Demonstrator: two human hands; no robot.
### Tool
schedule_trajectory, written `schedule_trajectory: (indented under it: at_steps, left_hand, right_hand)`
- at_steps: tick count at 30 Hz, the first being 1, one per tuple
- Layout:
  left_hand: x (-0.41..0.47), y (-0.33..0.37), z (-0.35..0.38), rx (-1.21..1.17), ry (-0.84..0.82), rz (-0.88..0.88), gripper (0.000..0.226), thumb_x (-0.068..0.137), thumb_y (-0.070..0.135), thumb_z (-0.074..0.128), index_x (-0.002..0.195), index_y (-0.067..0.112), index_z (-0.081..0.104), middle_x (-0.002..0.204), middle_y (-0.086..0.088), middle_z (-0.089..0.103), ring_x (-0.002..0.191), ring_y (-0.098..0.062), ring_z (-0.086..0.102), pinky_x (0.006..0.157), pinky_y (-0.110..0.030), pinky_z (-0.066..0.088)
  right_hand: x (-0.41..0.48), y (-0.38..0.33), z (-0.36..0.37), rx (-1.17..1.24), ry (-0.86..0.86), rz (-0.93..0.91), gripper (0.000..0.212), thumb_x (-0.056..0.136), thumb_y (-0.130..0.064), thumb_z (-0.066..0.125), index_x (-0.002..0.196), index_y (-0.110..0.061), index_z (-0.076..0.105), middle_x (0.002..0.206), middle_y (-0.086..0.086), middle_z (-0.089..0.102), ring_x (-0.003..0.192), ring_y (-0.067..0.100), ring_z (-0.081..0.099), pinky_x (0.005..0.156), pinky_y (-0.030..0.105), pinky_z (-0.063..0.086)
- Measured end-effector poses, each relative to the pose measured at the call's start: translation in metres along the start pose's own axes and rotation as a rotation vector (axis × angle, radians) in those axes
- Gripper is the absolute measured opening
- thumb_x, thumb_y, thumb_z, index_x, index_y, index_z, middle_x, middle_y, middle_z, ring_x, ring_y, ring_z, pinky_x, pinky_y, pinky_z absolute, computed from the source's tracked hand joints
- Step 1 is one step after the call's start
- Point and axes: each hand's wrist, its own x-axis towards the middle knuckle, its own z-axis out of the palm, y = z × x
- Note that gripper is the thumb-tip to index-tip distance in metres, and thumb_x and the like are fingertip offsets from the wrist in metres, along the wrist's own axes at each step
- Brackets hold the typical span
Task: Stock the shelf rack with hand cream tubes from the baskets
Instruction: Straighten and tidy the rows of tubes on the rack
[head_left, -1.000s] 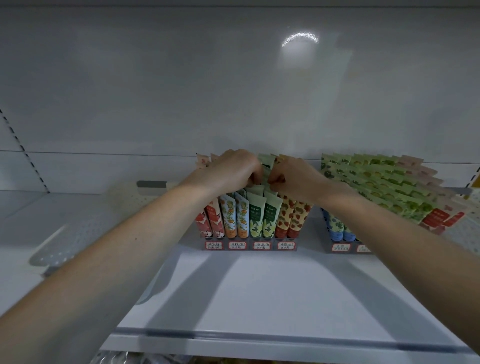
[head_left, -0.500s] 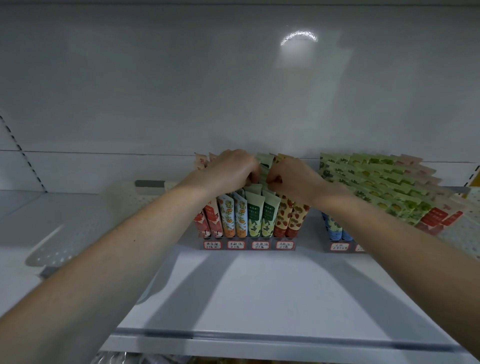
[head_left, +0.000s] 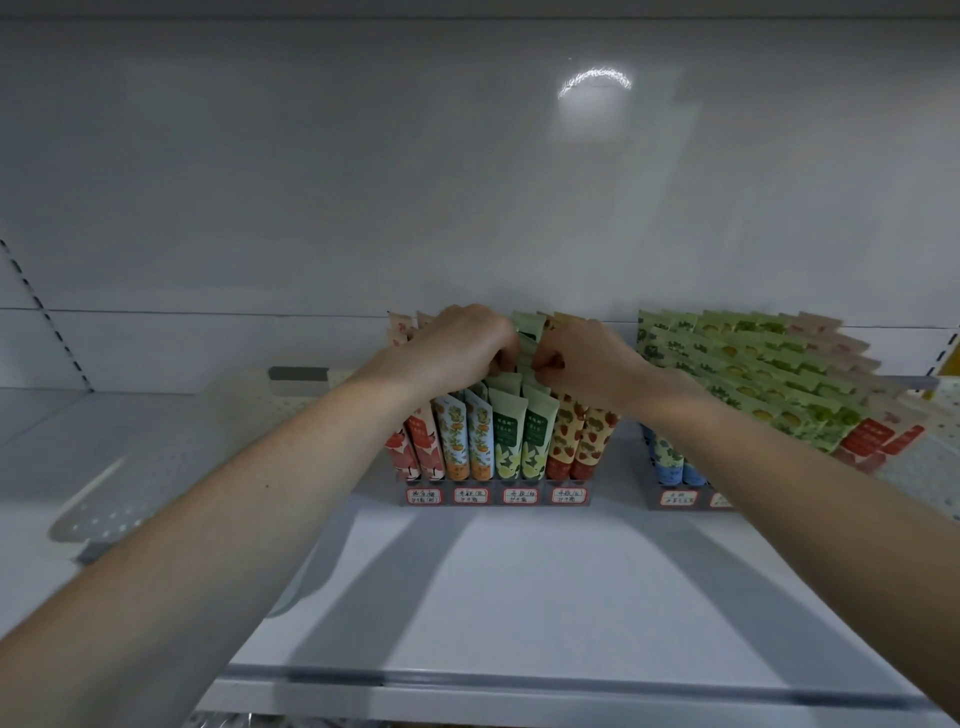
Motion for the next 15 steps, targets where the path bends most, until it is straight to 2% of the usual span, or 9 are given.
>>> schedule_trajectory:
  at_steps: [3,6,10,15]
  left_hand:
    - [0.0007,-0.0005,0.0014,-0.007,0.011,0.007,0.030,0.087,-0.008,0.050,0.099,0.011,0.070,0.099,-0.007,0.066,0.090,-0.024,0.061,0.069,-0.024,0.037]
    - [0.0012,-0.0020,0.0024,-0.005,0.014,0.002,0.029,0.086,-0.008,0.051,0.096,0.011,0.070,0.097,-0.006,0.066,0.088,-0.024,0.061,0.069,-0.025,0.039]
    - [0.0015,-0.0050,0.0029,0.009,0.013,0.027,0.027,0.085,-0.008,0.053,0.093,0.011,0.070,0.095,-0.007,0.066,0.087,-0.025,0.061,0.074,-0.031,0.047]
    - [0.0019,-0.0078,0.0049,0.022,0.006,0.053,0.027,0.083,-0.009,0.053,0.088,0.012,0.069,0.089,-0.005,0.064,0.083,-0.024,0.059,0.072,-0.033,0.047]
  right_hand:
    - [0.0011,0.0006,0.0012,0.001,-0.002,-0.003,0.020,0.086,-0.007,0.052,0.094,-0.010,0.070,0.098,0.008,0.068,0.088,0.025,0.063,0.080,0.040,0.053]
    - [0.0009,0.0012,0.0015,0.003,-0.009,0.008,0.016,0.085,-0.009,0.052,0.082,-0.011,0.067,0.092,0.008,0.068,0.081,0.023,0.062,0.076,0.038,0.054]
    - [-0.0013,-0.0004,0.0006,0.008,-0.015,0.009,0.018,0.085,-0.008,0.052,0.089,-0.010,0.070,0.093,0.008,0.069,0.085,0.025,0.063,0.079,0.041,0.054]
    - [-0.0005,-0.0017,0.0009,0.001,-0.007,0.004,0.020,0.086,-0.007,0.051,0.092,-0.011,0.070,0.098,0.008,0.068,0.089,0.025,0.062,0.081,0.040,0.053]
